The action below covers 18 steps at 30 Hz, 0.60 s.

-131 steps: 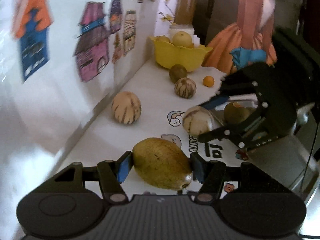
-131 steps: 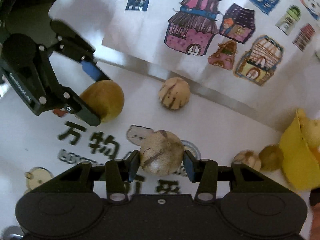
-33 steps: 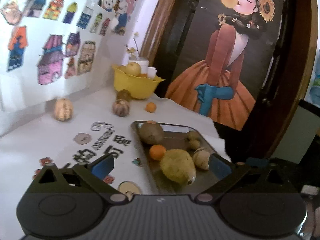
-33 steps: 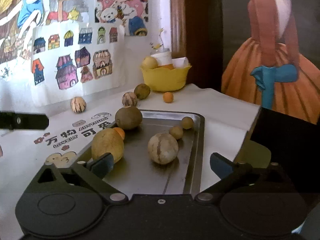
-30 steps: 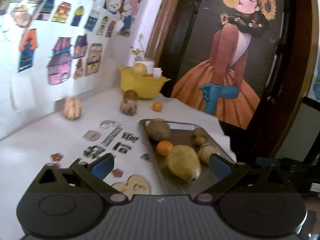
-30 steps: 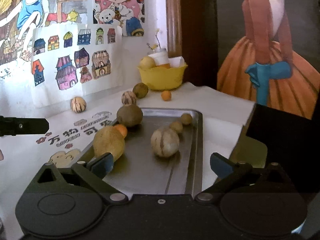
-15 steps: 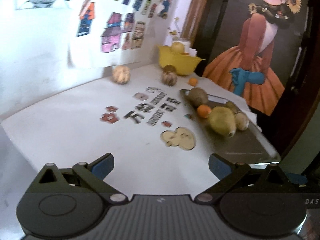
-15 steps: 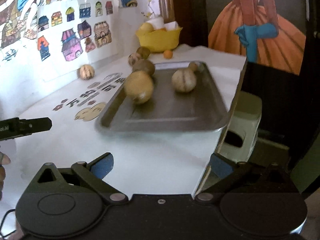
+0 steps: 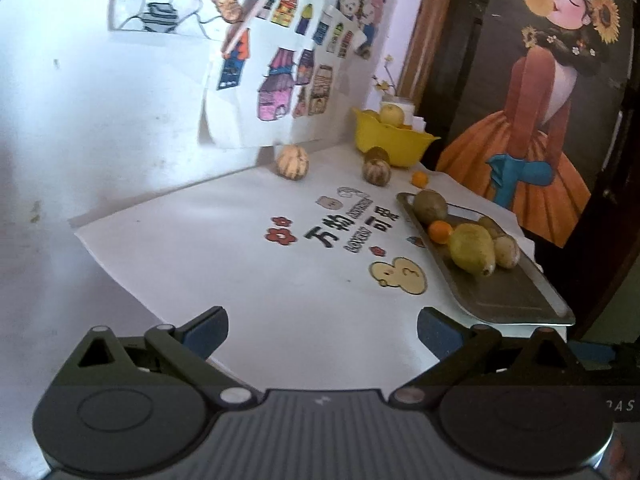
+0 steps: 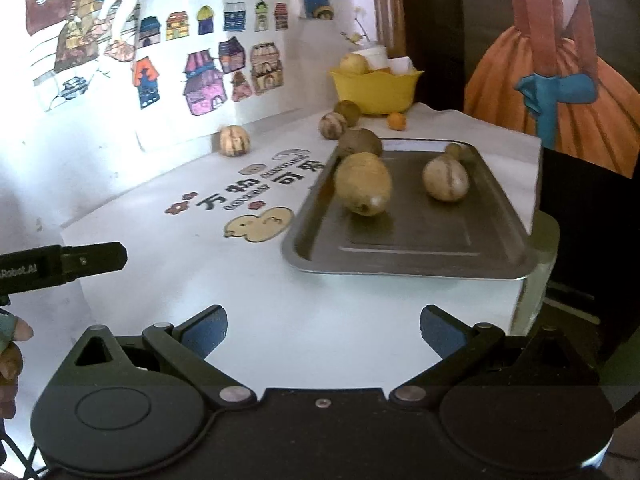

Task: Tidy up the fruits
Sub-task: 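Withdraw both tools from the tray toward the fruits by the yellow bowl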

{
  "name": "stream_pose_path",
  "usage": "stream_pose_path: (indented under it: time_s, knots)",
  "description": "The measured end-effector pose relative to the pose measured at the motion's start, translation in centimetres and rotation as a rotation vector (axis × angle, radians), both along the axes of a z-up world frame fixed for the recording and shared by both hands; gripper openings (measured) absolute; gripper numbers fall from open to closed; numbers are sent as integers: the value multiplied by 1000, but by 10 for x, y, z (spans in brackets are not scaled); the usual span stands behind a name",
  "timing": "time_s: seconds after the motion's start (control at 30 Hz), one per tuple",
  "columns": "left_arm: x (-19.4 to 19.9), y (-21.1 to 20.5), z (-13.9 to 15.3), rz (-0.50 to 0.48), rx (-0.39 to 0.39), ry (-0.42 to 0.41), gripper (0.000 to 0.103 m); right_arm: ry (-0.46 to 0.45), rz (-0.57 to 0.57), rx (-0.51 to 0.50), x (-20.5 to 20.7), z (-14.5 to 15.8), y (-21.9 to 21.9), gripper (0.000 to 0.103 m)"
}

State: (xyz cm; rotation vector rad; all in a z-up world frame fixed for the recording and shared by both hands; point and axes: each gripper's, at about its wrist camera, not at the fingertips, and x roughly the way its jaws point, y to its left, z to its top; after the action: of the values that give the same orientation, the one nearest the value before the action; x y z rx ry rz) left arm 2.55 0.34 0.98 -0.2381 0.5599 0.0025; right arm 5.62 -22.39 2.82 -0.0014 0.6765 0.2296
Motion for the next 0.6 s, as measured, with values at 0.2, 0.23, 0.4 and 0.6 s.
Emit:
stream_pose_path:
  time_s: [0.2, 0.23, 0.4, 0.6]
  knots:
    - [3, 13, -4, 50, 8, 12, 103, -35, 20, 96, 1, -5, 5, 102]
    - [4, 16, -4, 60, 1, 11, 103, -39, 28, 99, 2, -5, 5, 102]
    - [15, 29, -4, 93, -9, 16, 103, -85, 30, 76, 10, -2, 5, 102]
    - [32, 38, -2, 118, 0, 26, 103, -81, 10, 106, 26, -3, -3, 102]
